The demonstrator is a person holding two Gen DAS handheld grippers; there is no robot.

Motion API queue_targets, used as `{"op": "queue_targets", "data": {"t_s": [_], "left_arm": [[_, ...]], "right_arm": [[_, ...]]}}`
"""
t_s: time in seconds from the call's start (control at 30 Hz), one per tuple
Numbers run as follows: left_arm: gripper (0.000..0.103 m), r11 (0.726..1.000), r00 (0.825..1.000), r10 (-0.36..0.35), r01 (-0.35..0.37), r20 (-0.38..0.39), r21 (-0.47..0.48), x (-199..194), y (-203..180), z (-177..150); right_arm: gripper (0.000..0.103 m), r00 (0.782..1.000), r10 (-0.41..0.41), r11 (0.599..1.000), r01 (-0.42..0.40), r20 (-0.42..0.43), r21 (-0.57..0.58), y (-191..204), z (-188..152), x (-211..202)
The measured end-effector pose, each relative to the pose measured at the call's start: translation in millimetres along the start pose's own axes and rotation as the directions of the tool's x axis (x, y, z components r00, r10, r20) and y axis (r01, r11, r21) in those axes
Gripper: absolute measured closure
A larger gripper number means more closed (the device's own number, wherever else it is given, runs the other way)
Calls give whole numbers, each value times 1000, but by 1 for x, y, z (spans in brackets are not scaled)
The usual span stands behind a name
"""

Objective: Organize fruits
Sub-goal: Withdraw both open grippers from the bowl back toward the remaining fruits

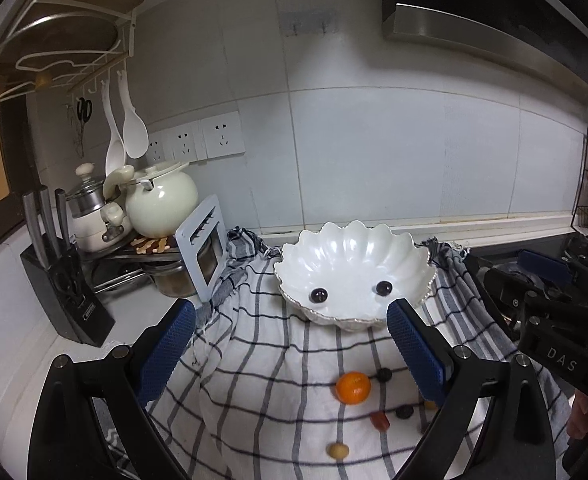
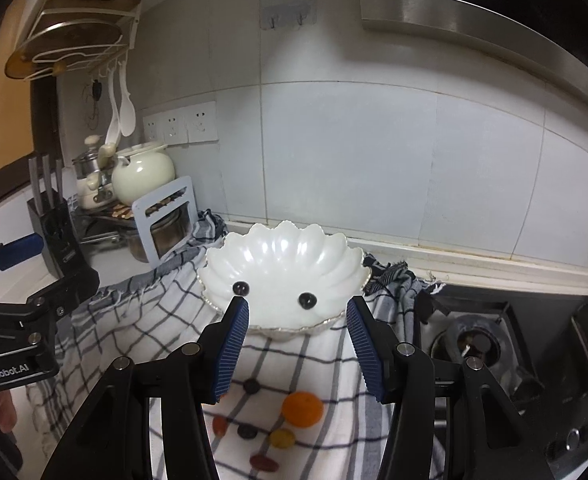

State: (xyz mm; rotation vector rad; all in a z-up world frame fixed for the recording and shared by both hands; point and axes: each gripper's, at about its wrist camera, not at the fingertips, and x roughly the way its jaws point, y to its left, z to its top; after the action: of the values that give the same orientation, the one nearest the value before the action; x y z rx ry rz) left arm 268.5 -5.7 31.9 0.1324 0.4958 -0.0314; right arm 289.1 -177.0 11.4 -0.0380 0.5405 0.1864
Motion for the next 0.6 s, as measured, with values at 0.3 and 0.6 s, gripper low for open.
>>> {"op": "queue_targets", "data": {"t_s": [0.3, 0.6], "left_arm": [[5, 1000, 1000, -22, 22, -22, 19, -18, -5, -27], [5, 997, 993, -72, 74, -94, 21, -12, -9, -59]], "right_arm": [[50, 1000, -17, 1000, 17, 7, -3, 4, -23, -21], [50, 998, -10, 1000, 9, -58, -21, 7, -51, -19]]}}
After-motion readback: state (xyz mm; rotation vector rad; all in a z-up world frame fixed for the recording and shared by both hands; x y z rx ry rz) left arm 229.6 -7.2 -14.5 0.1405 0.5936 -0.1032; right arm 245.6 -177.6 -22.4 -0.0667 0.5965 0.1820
